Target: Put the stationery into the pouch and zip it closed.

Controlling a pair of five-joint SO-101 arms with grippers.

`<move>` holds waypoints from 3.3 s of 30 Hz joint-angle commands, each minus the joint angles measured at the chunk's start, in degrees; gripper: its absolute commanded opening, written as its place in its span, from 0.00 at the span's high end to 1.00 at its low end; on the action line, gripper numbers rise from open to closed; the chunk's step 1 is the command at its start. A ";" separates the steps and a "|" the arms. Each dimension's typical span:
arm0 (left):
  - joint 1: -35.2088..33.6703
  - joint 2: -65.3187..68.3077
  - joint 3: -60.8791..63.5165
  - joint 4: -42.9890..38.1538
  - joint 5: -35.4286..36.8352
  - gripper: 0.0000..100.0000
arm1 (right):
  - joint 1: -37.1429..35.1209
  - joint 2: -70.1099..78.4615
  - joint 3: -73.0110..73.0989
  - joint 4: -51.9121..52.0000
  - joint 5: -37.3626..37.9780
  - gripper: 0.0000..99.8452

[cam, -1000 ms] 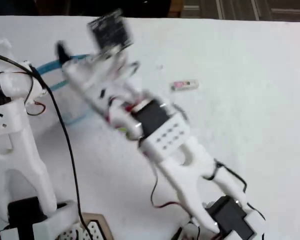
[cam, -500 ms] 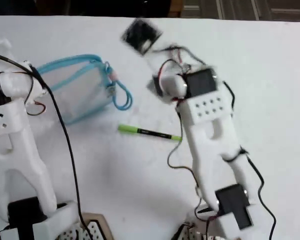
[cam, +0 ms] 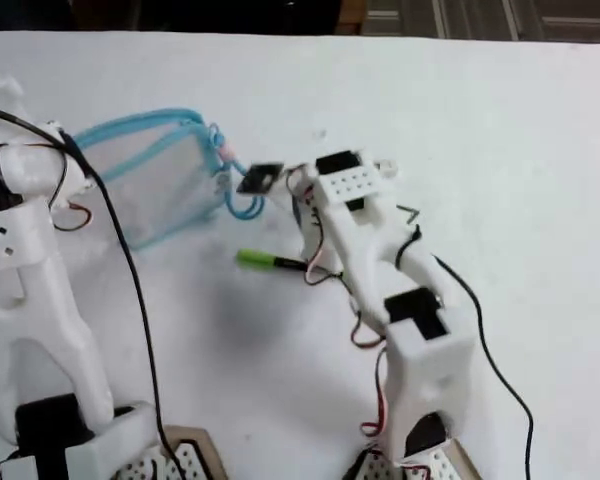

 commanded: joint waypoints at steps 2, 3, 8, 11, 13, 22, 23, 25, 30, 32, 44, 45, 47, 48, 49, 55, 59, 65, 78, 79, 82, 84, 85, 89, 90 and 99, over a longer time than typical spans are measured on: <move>-0.31 1.63 -0.97 -0.97 -0.35 0.98 | -1.10 3.21 -0.35 0.13 1.32 0.78; -0.31 1.63 -0.97 -0.97 -0.35 0.98 | -1.19 3.74 -0.35 0.04 1.32 0.78; -0.31 1.63 -0.97 -0.97 -0.35 0.98 | 0.75 4.44 -0.18 -1.89 1.32 0.91; -0.31 1.63 -0.97 -0.97 -0.35 0.98 | 3.30 4.35 -0.26 -3.30 1.32 0.97; -0.31 1.63 -0.97 -0.97 -0.35 0.98 | 5.58 4.26 -0.26 -3.30 1.32 0.97; -0.31 1.63 -0.97 -0.97 -0.35 0.98 | 18.07 4.18 -0.26 -1.80 1.67 0.98; -0.31 1.63 -0.97 -0.97 -0.35 0.98 | 19.38 4.18 -0.26 -0.92 1.76 0.98; -0.31 1.63 -0.97 -0.97 -0.35 0.98 | 21.58 4.18 -0.26 0.48 1.76 0.98; -0.13 1.63 -0.97 -0.97 -0.35 0.98 | 23.78 1.54 0.00 4.53 1.32 0.88; -0.13 1.63 -0.97 -0.97 -0.35 0.98 | 23.43 -0.92 0.00 6.81 1.23 0.78; -0.04 1.63 -0.97 -0.70 -0.35 0.98 | 6.46 -6.81 0.00 1.27 1.23 0.69; -0.04 1.63 -0.97 -0.70 -0.35 0.98 | 5.58 -6.81 0.00 -0.84 1.23 0.69; -0.04 1.63 -0.97 -0.79 -0.35 0.98 | 4.09 -5.93 -0.09 -4.79 -0.62 0.69; -0.04 1.63 -0.97 -0.79 -0.35 0.98 | 3.65 -5.14 -0.09 -6.55 -3.08 0.69; -0.04 1.63 -0.97 -0.88 -0.35 0.98 | 3.30 -4.09 -0.35 -8.31 -5.89 0.69; -0.13 1.63 -0.97 -0.79 -0.35 0.98 | 5.05 3.74 -0.44 -14.02 -10.37 0.69; -0.04 1.63 -0.97 -0.88 -0.35 0.98 | 5.85 4.70 -0.44 -12.26 -10.37 0.77; -0.04 1.71 -0.97 -0.88 -0.35 0.98 | 6.11 4.53 -0.53 -12.35 -10.55 0.97; -0.04 1.71 -0.97 -0.70 -0.35 0.98 | 6.81 -12.26 -6.86 -7.08 -13.01 0.98; -0.04 1.71 -0.97 -0.70 -0.35 0.98 | 6.81 -14.90 -8.00 -6.73 -15.12 0.98; -0.04 1.71 -0.97 -0.70 -0.35 0.98 | 6.37 -22.73 -12.40 -6.73 -22.07 0.98; -0.04 1.71 -0.97 -0.70 -0.35 0.98 | 5.58 -27.47 -16.18 -7.43 -29.63 0.98; -0.04 1.71 -0.97 -0.79 -0.35 0.98 | 4.97 -29.49 -18.29 -8.40 -33.93 0.98; -0.04 1.71 -0.97 -0.79 -0.35 0.98 | 1.19 -36.88 -25.32 -14.64 -51.96 0.98; -0.04 1.71 -0.97 -0.79 -0.35 0.98 | 0.04 -38.29 -26.29 -16.92 -56.79 0.98; 0.04 1.45 -0.97 -0.53 -0.35 0.98 | -15.43 -40.48 -26.90 -39.34 -68.40 0.98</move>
